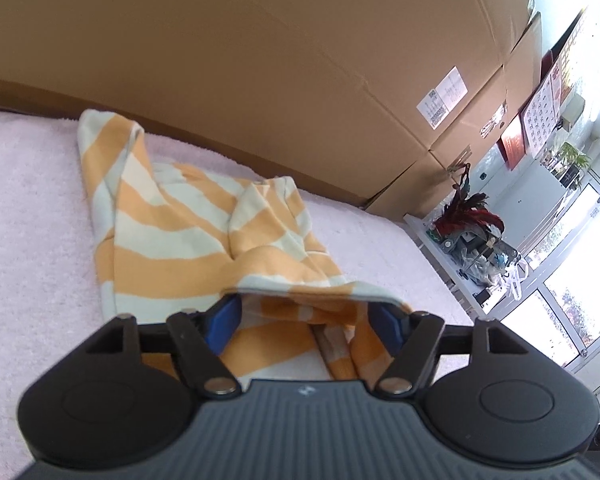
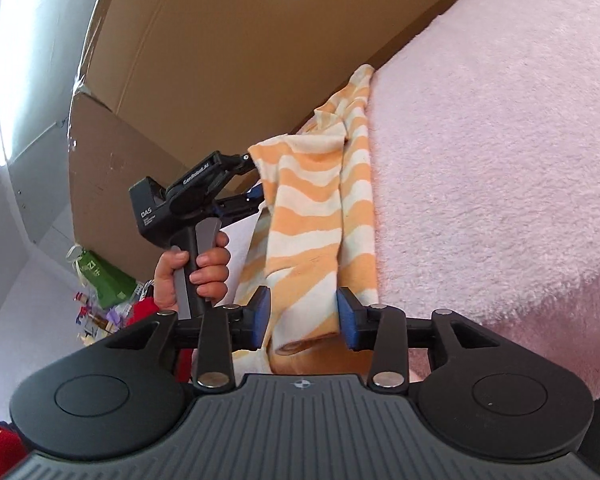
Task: Fold clothes
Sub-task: 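Lay the shirt end along the shirt body and open the right gripper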
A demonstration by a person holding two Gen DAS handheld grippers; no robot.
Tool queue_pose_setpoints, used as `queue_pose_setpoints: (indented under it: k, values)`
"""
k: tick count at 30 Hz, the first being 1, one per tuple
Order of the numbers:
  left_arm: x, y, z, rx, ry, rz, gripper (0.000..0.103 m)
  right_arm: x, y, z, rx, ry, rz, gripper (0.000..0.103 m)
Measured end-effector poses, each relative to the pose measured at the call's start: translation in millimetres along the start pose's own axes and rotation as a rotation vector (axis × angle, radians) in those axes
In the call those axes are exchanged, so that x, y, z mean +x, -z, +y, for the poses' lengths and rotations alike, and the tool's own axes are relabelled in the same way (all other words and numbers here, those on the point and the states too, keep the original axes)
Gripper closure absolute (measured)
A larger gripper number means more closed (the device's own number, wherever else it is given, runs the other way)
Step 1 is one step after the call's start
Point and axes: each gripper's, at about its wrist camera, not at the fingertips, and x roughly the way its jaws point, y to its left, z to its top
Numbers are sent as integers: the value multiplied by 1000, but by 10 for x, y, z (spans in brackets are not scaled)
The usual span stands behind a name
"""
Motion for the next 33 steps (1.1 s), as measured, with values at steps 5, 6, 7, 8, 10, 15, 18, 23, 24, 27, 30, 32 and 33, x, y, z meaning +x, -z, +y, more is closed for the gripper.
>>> queue_pose_setpoints:
  k: [5,6,7,8,10,15,18,23,24,27,30,32,33]
  values:
    - [-18,-29,-39,-6,18,-11,32,131,2,129,-106,19,54,72]
    - [-14,-32,-46,-4,11,-9,32,157,3,155,-127,23,65,92]
    - [-17,-35,-50,-5,8,-7,32,183,3,181,-148,27,76,95]
    - [-30,-38,-57,-5,7,-7,32,209,4,207,-169,30,87,95]
    - [-80,-60,-80,1,15,-12,32,196,-17,231,-161,-21,112,96]
    - [-156,-115,-144,32,30,-14,24,88,47,51,-96,-14,133,98]
    - [-71,-43,-142,50,14,24,24,24,86,-57,-57,-10,146,97]
    - [-25,125,-117,57,-7,70,24,-19,205,-106,-92,39,188,96]
    - [-49,151,-126,61,-3,72,24,-12,238,-81,-118,48,200,96]
    - [-175,236,-168,81,6,78,24,-45,258,-67,-159,47,207,96]
    - [-338,346,-225,98,15,83,24,-65,238,-100,-154,43,182,88]
    - [-441,466,-276,94,48,108,24,-31,239,-89,-147,27,168,68]
    - [-477,549,-326,103,68,129,24,-10,241,-76,-145,19,163,63]
